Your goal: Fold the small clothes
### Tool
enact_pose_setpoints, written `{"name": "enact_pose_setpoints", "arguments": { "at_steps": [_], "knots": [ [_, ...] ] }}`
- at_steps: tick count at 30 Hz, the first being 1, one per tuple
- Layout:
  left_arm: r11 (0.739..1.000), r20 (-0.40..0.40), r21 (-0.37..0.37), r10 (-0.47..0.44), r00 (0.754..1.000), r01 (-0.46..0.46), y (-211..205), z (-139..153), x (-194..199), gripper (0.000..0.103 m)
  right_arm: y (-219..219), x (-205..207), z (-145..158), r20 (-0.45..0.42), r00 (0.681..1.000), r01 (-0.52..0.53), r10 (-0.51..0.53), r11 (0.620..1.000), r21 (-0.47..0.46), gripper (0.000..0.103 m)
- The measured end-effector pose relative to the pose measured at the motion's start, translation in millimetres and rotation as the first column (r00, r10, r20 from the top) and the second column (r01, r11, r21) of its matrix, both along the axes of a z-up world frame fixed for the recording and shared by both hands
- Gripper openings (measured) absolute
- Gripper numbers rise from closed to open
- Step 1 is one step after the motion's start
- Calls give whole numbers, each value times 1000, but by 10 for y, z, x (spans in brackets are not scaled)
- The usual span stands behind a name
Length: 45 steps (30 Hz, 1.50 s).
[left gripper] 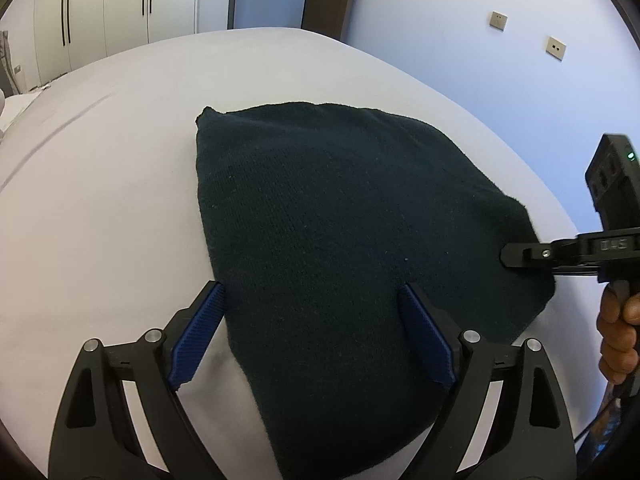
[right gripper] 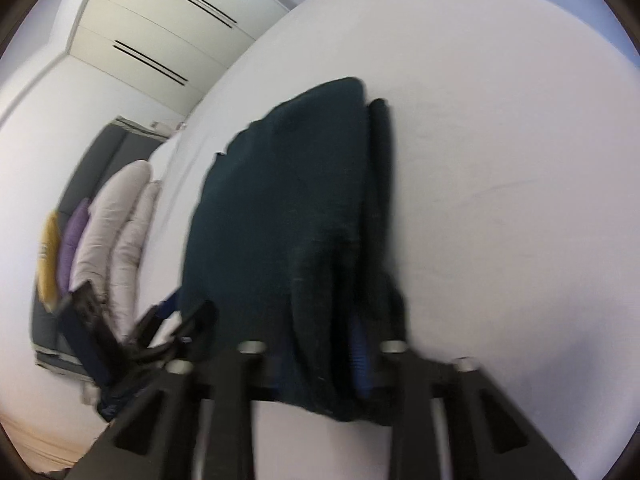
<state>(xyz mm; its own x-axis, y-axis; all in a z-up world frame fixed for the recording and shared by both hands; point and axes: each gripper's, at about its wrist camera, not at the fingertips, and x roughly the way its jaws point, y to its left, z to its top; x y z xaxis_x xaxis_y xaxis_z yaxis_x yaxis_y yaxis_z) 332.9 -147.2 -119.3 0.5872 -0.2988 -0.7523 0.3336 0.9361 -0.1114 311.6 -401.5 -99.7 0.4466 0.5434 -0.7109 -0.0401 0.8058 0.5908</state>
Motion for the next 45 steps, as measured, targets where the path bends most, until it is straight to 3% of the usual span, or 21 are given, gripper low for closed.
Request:
{"name": "enact_pose_setpoints", "arguments": {
  "at_steps": [2, 10, 12, 14, 16, 17, 20, 23, 27, 30, 32, 33, 34, 39, 43, 45],
  "knots": [
    [1000, -1, 1, -6, 1000, 6, 5, 14, -14, 88, -116, -1, -47, -12, 999, 35, -34, 997, 66, 9],
    [998, 42, 63, -34, 999, 31, -93, -29, -32, 88, -336, -164, -123, 4, 996, 91, -92, 985, 145, 8],
    [996, 3, 78, -36, 999, 36, -101, -164, 20, 93, -361, -140, -265, -10, 995, 100, -99, 980, 171, 8],
    [999, -76, 17, -40, 996, 41, -37, -327, 92, 97, -411, -135, -406, 8, 994, 108, -113, 965, 239, 6],
    [999, -92, -32, -39, 995, 36, 46, -372, 125, 98, -458, -162, -407, 24, 995, 91, -102, 957, 276, 8],
    [999, -92, -25, -40, 995, 38, 43, -363, 131, 98, -462, -184, -360, 24, 995, 88, -98, 959, 268, 10],
    [999, -88, -13, -39, 995, 38, 39, -366, 145, 98, -487, -287, -96, 44, 991, 122, -130, 979, 162, 29],
    [999, -81, -15, -36, 996, 35, 61, -373, 143, 98, -443, -384, 262, 124, 975, 184, -185, 983, 14, 32],
    [999, -79, -7, -32, 996, 32, 80, -378, 152, 98, -55, -268, 545, 212, 976, 41, -56, 996, 75, 32],
    [1000, -76, 1, -29, 997, 29, 95, -380, 139, 98, 259, -125, 427, 171, 985, -28, 16, 997, 69, 32],
    [1000, -74, 4, -29, 997, 29, 71, -352, 48, 98, 306, -78, 177, 108, 994, -37, 30, 997, 60, 32],
    [1000, -76, 6, -28, 997, 29, 72, -355, 49, 98, 291, -96, 51, 78, 997, -20, 18, 999, 28, 20],
    [1000, -75, 9, -29, 997, 30, 67, -357, 45, 99, 289, -143, -34, 75, 997, -9, 9, 1000, 3, 1],
    [1000, -76, 1, -29, 997, 29, 70, -335, 53, 98, -82, -341, -210, 113, 992, 47, -62, 991, 128, 0],
    [1000, -66, 20, -17, 998, 18, 40, -222, 49, 96, -62, -360, -208, 148, 988, 34, -48, 995, 94, 0],
    [999, -43, 50, -17, 999, 19, 36, -120, 35, 90, -46, -315, -237, 151, 987, 36, -52, 994, 105, 0]
  ]
}}
